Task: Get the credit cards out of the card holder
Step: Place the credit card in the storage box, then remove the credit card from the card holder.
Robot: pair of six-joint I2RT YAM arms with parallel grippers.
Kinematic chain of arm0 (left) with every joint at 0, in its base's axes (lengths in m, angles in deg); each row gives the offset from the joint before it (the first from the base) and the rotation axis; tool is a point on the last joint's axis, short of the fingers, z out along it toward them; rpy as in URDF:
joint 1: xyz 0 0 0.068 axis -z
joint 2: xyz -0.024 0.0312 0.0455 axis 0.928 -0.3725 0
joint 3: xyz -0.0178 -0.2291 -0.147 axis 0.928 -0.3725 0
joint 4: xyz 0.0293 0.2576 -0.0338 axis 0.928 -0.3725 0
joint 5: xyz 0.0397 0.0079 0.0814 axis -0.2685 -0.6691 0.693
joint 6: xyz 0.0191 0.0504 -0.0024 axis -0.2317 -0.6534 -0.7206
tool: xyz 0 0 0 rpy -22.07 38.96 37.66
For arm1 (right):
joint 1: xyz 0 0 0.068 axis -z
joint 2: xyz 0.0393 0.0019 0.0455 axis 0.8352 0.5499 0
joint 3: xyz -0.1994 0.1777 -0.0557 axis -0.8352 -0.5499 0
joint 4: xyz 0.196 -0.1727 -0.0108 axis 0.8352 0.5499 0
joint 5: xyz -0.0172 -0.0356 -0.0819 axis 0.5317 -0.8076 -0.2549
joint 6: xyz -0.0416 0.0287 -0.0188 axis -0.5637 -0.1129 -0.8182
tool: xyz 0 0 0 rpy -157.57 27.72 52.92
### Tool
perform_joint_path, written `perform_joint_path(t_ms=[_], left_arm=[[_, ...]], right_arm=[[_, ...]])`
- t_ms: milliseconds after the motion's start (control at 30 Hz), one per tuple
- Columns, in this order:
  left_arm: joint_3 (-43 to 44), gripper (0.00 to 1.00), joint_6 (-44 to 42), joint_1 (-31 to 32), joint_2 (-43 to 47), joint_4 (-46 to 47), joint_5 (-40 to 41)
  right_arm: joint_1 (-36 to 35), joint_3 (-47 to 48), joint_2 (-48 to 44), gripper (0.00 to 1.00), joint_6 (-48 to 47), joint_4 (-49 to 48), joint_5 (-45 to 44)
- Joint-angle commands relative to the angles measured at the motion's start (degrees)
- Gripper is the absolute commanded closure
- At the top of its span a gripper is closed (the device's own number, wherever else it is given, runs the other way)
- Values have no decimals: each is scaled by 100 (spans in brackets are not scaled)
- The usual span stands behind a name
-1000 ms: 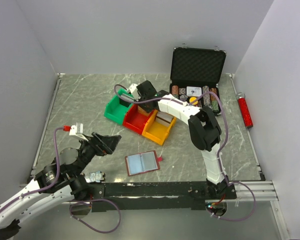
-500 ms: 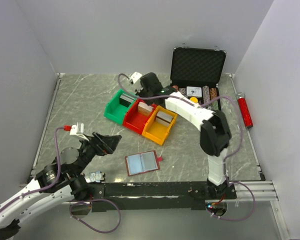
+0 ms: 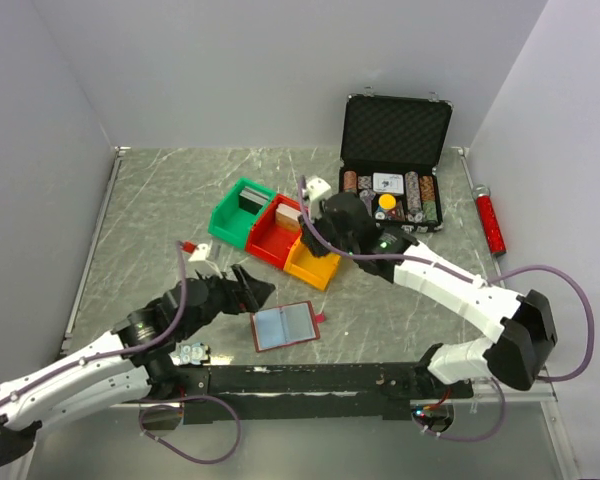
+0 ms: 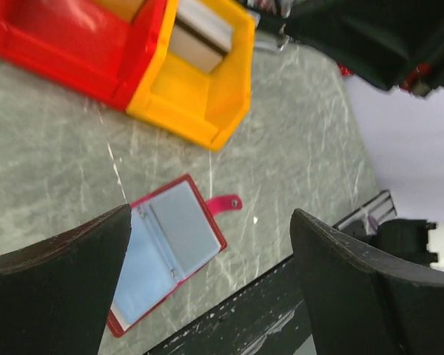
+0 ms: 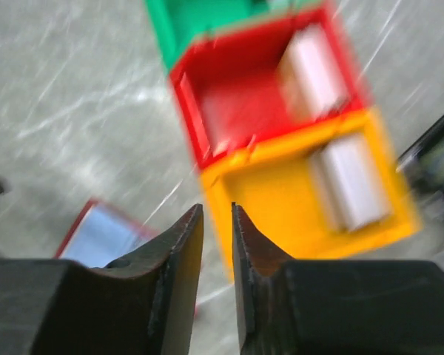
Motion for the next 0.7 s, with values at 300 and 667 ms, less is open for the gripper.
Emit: perform_joint_path(t_ms=[300, 667], left_arm=[[-764, 30, 712, 31, -1906, 2579, -1375], [-737, 45, 994, 207, -2971, 3072, -1349]], right_arm=[[-65, -2905, -2043, 25, 2664, -1214, 2190], [-74, -3583, -1763, 51, 2761, -1461, 2497]])
